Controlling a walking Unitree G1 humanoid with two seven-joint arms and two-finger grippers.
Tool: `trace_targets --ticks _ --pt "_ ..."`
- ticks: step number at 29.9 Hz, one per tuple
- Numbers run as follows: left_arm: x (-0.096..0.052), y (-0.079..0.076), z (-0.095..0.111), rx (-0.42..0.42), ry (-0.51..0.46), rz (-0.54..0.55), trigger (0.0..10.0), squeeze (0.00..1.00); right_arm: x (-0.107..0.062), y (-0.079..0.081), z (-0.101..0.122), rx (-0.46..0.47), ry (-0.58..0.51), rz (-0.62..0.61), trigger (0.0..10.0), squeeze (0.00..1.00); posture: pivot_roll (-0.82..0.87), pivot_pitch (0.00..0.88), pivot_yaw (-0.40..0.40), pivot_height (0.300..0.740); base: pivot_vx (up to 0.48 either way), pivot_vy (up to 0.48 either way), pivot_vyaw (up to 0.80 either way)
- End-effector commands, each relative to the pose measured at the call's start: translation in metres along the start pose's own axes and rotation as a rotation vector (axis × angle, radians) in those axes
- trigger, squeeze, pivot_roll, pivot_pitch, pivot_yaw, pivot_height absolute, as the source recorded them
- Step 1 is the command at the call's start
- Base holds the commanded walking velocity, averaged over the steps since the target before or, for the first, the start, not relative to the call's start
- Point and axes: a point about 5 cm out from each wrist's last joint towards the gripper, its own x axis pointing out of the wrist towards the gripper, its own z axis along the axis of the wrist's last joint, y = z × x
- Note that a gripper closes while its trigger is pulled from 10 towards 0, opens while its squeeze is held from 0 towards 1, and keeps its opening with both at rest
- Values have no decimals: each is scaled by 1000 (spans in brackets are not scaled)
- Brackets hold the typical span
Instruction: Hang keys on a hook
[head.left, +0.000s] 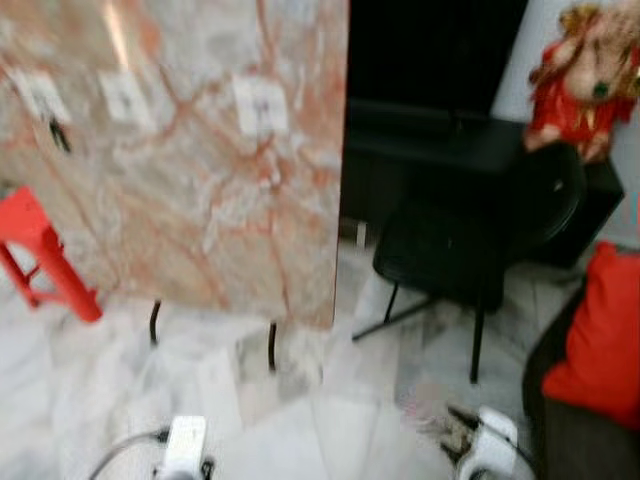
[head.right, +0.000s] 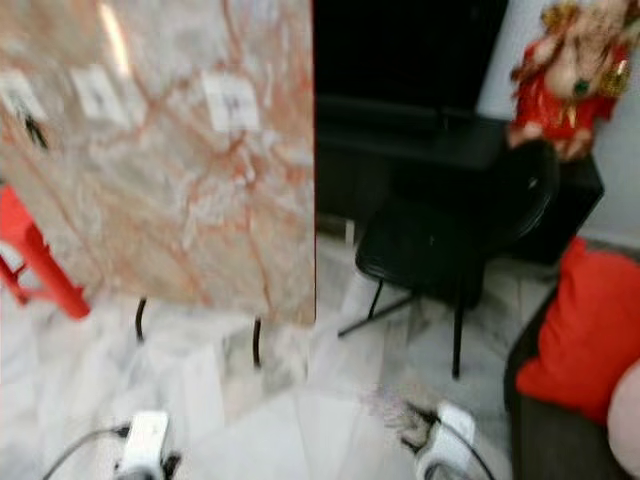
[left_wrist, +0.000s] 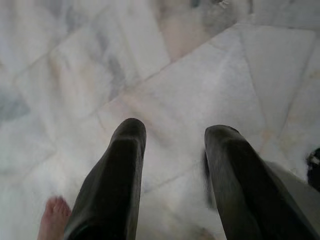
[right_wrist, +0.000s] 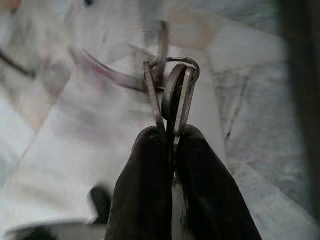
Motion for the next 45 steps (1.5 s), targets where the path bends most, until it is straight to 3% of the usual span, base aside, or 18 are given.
trace_targets --ticks 1,6,29,40,45 --pt "0 9 1 2 1 28 10000 0 1 11 0 9 4 24 10000 0 0 0 -38 723 0 480 -800" --pt "0 10 1 -5 -1 31 10000 0 1 12 1 29 -5 21 10000 0 1 0 -36 723 0 480 -683" --pt "0 15 2 -7 -6 41 10000 0 2 22 12 71 -60 37 10000 0 17 0 -24 723 0 480 0" --pt "-1 16 -1 4 1 39 10000 0 2 32 27 79 -113 60 10000 0 20 0 -19 723 0 480 0" --pt "-1 15 -3 14 -2 35 10000 0 2 34 35 105 -144 52 10000 0 26 0 -19 723 0 66 0"
